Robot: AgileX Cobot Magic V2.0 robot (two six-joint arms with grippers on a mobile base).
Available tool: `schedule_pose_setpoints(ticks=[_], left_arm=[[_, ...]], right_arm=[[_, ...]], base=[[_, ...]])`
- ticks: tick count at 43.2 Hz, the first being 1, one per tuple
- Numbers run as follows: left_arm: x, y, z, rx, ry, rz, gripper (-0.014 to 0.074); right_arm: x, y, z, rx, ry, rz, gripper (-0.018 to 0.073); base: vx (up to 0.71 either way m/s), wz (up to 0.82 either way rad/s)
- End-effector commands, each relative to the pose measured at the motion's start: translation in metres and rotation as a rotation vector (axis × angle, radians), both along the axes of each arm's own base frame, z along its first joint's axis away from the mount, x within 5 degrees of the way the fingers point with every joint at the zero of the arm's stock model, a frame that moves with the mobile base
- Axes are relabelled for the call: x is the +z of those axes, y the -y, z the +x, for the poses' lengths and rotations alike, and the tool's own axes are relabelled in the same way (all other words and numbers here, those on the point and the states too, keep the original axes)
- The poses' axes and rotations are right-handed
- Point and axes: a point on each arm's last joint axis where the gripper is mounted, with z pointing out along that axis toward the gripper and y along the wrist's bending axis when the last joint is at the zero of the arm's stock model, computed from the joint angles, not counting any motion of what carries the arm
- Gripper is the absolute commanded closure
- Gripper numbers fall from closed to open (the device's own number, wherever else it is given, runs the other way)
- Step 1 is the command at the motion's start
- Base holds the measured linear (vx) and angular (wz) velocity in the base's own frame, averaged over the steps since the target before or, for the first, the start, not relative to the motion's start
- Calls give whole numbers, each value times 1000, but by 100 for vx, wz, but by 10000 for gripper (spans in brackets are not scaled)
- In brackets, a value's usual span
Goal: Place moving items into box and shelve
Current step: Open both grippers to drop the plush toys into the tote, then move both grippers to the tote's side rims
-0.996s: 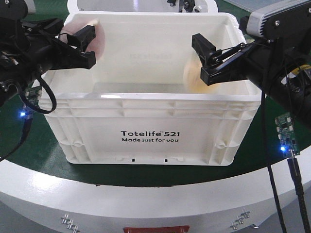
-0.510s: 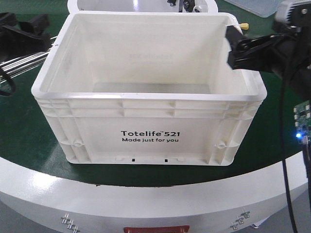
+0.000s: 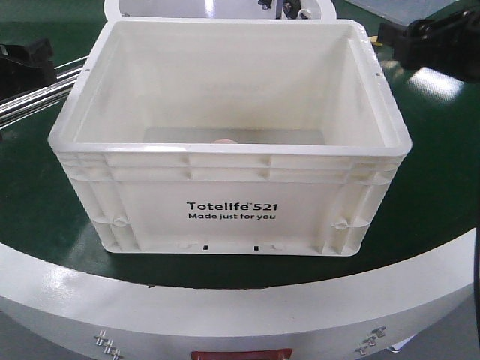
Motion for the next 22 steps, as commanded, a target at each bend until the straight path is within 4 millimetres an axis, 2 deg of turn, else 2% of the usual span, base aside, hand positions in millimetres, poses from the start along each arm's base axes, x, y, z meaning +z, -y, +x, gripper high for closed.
schedule_pose_setpoints(ticks=[1,21,22], left_arm=[[22,-4,-3,28,119,-18,63],[20,-3,-3,17,88,-15,63],[19,-3,-4,14,77,-15,63]], right_arm=[[24,4,4,-14,14,52,-23],[23,-3,44,6,-262,45,-21],[16,-7,58,29,-408,50,9]], base=[[0,0],[0,0],[0,0]])
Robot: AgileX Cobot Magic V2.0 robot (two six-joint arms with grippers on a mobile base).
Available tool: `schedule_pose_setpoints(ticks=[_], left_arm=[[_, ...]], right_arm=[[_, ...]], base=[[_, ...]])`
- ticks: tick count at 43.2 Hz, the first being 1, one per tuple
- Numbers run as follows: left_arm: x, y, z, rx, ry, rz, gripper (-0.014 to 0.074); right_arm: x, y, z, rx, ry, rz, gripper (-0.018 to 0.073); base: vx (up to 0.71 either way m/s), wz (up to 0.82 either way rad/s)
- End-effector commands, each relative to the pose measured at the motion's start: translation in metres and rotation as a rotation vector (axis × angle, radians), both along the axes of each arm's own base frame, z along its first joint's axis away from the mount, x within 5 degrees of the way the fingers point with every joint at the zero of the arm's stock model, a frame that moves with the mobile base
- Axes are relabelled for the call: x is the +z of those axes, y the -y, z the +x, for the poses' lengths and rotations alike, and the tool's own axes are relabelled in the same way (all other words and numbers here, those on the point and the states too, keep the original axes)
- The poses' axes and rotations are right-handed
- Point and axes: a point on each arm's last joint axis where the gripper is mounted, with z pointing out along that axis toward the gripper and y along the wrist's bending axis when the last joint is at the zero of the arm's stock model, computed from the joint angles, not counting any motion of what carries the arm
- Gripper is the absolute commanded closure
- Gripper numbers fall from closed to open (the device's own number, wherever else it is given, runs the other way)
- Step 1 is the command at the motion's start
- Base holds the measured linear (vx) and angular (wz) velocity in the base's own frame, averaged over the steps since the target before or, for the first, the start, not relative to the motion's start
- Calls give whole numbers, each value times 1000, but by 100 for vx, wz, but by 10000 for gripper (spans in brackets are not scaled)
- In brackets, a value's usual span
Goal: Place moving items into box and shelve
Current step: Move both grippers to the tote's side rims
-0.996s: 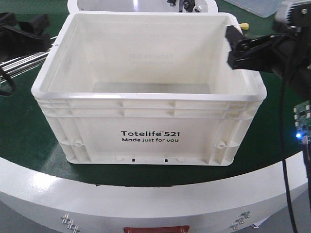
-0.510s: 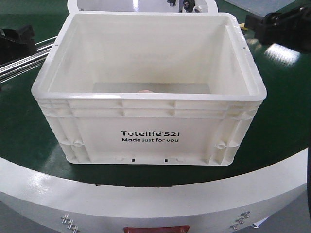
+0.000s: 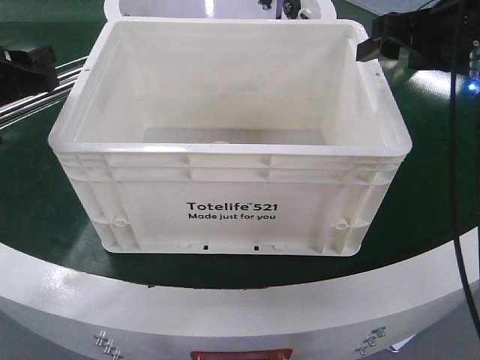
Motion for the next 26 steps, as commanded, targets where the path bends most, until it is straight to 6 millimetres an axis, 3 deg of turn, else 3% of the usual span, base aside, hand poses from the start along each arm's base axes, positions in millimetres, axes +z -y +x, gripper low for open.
schedule_pose_setpoints(ticks=[1,12,26], left_arm=[[21,-4,-2,27,114,-18,63],[21,-4,-2,27,112,-19,63],[21,-3,-2,24,105,-19,63]], right_arm=[[22,1,1,-9,52,21,10],[18,-4,12,3,16,74,17],[-3,-8,20,30,-104,82,19]], base=[[0,0],[0,0],[0,0]])
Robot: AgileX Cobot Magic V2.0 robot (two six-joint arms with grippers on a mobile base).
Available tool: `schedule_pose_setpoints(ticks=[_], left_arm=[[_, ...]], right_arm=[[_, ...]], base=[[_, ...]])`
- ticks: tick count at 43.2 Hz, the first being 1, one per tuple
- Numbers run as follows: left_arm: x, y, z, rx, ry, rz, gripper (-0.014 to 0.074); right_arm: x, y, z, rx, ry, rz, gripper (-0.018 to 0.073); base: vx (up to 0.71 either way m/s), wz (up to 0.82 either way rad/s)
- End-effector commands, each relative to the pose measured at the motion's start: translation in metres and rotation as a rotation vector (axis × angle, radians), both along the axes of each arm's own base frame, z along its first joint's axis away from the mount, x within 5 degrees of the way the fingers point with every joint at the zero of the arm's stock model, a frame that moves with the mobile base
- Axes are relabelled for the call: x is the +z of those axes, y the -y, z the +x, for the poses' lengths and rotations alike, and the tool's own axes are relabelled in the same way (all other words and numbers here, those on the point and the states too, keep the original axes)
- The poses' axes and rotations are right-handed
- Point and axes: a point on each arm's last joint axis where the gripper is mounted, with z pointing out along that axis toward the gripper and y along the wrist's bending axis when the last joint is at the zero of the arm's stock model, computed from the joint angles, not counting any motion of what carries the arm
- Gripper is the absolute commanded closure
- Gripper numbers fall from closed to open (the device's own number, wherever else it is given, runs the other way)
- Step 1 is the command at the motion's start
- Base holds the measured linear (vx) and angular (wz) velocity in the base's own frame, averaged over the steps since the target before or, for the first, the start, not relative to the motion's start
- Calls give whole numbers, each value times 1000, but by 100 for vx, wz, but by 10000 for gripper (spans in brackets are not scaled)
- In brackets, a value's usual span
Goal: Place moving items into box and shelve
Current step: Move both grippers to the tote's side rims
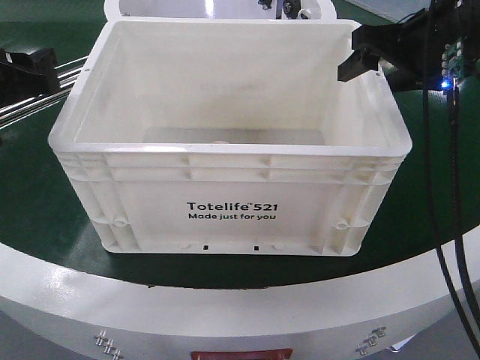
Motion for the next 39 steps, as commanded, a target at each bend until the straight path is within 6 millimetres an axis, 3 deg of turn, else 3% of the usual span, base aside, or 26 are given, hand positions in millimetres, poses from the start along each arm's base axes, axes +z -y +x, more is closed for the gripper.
schedule_pose_setpoints(ticks=[1,11,28,30,39], left_arm=[[21,-4,-2,27,114,-20,63],[21,-3,-2,25,107,-20,63],[19,-3,-3,17,82,-18,63],[17,-2,-3,12,67,-17,63],[17,-2,-3,11,66,-17,63]], right_arm=[[20,1,-2,-13,73,32,19],[16,0,0,-5,52,27,20],[26,-13,7,13,69,-15,32],[15,-17,16,35,-11,0,32],[13,-18,18,37,-21,6,32]], base=[[0,0],[0,0],[0,0],[0,0],[0,0]])
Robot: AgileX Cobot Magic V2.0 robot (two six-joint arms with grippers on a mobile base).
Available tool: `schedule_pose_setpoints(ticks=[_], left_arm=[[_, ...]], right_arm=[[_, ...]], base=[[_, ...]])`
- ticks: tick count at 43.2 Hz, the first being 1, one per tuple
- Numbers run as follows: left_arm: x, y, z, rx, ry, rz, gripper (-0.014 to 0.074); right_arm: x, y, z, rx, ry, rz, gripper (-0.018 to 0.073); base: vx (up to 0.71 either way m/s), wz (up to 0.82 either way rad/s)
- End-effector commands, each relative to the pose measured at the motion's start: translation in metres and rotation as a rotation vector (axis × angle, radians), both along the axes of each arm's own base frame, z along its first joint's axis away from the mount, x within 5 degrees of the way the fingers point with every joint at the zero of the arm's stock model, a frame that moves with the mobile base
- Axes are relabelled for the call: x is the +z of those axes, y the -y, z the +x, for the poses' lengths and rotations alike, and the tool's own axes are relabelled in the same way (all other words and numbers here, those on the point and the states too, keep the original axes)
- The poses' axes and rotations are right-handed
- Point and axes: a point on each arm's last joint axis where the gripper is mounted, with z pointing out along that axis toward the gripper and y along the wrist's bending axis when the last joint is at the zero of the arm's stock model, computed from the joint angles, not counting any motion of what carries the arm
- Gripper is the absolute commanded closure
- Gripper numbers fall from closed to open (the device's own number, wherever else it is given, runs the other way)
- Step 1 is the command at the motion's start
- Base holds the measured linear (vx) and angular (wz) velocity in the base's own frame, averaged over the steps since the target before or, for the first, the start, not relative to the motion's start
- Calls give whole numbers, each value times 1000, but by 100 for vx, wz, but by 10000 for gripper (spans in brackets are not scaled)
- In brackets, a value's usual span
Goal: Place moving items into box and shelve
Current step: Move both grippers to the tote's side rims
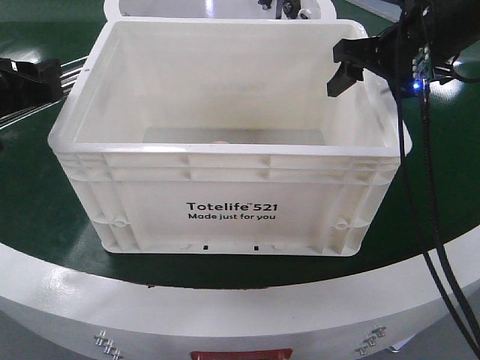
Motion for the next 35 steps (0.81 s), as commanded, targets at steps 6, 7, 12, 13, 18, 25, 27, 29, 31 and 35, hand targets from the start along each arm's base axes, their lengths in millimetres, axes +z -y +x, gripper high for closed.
schedule_pose_setpoints(ticks=[6,7,12,13,18,25,27,29,31,35], left_arm=[[21,-3,-1,28,114,-21,63],[21,-3,-1,28,114,-21,63],[21,-3,-1,28,114,-21,63],[21,-3,-1,28,114,-21,63],[21,-3,-1,28,114,-21,63],[21,-3,-2,27,110,-21,63],[21,-3,-2,26,109,-20,63],[21,-3,-2,25,107,-20,63],[21,-3,-2,24,104,-20,63],[19,-3,-2,20,92,-19,63]], right_arm=[[25,-5,-6,0,70,67,39],[25,-5,-6,0,70,67,41],[24,-4,-6,0,67,65,64],[24,-4,-6,0,67,65,72],[24,-4,-7,-8,55,67,130],[24,-4,-7,-11,52,67,568],[24,-4,-7,-10,54,66,573],[24,-4,-7,-10,54,66,571],[24,-4,-7,-10,54,66,569],[24,-4,-7,-9,54,65,566]], base=[[0,0],[0,0],[0,0],[0,0],[0,0],[0,0],[0,0],[0,0],[0,0],[0,0]])
